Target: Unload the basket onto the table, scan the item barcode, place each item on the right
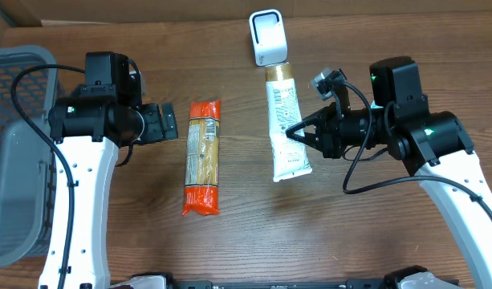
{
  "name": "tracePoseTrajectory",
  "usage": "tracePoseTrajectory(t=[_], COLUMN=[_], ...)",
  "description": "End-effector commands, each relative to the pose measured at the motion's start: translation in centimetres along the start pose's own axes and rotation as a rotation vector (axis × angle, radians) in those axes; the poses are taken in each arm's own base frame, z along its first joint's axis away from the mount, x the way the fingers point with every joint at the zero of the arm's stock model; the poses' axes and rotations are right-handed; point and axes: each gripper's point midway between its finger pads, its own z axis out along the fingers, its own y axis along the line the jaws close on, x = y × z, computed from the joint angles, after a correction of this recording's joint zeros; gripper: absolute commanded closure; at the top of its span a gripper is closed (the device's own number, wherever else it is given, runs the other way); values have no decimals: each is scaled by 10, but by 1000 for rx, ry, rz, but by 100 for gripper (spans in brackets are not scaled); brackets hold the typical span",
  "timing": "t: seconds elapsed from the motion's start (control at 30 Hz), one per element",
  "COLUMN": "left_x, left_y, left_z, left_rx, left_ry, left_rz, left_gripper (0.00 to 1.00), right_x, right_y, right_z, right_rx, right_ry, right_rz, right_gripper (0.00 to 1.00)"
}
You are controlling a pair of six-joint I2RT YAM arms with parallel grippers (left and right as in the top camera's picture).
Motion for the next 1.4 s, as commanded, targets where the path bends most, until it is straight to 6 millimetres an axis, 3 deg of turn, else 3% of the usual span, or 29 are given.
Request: tracePoseTrajectory(t=[0.0,0.07,0.17,0.3,0.43,0.53,0.6,0.67,0.7,0.8,0.97,1.0,1.37], left_x=[0,0,0,0,0,0,0,0,0,0,0,0,0], left_y=[0,0,0,0,0,0,0,0,0,0,0,0,0], left_z=[-1,-1,-1,-1,-1,-1,-1,-1,-1,-1,-1,-1,-1], left_rx=[-5,-5,-5,-5,-5,-5,-5,-5,-5,-5,-5,-5,-5], left_ry=[-6,-6,-6,-6,-6,-6,-6,-6,-6,-6,-6,-6,-6], left_rz=[-7,-7,-7,-7,-7,-7,-7,-7,-7,-7,-7,-8,-7], left_gripper=[0,0,0,0,0,0,1,1,0,0,0,0,0], right_x=[-8,-9,-13,-29,-74,-109,-138,-153,-167,-185,-203,-205,-202], right_y=[16,11,-16,-36,-43,-54,-74,-92,-112,-146,-200,-213,-270], right_z=[-10,-10,-10,-18,-26,-20,-11,-5,-2,4,20,27,57], right_rx=[-36,-7,159,345,493,638,804,915,1034,1198,1407,1431,1501], right_ry=[-34,-37,-56,-98,-150,-152,-131,-116,-122,-160,-199,-148,192], right_rz=[-58,-42,69,95,28,-36,-108,-158,-196,-252,-335,-415,-829], right_gripper=[96,96,96,97,97,96,97,96,96,96,96,96,96])
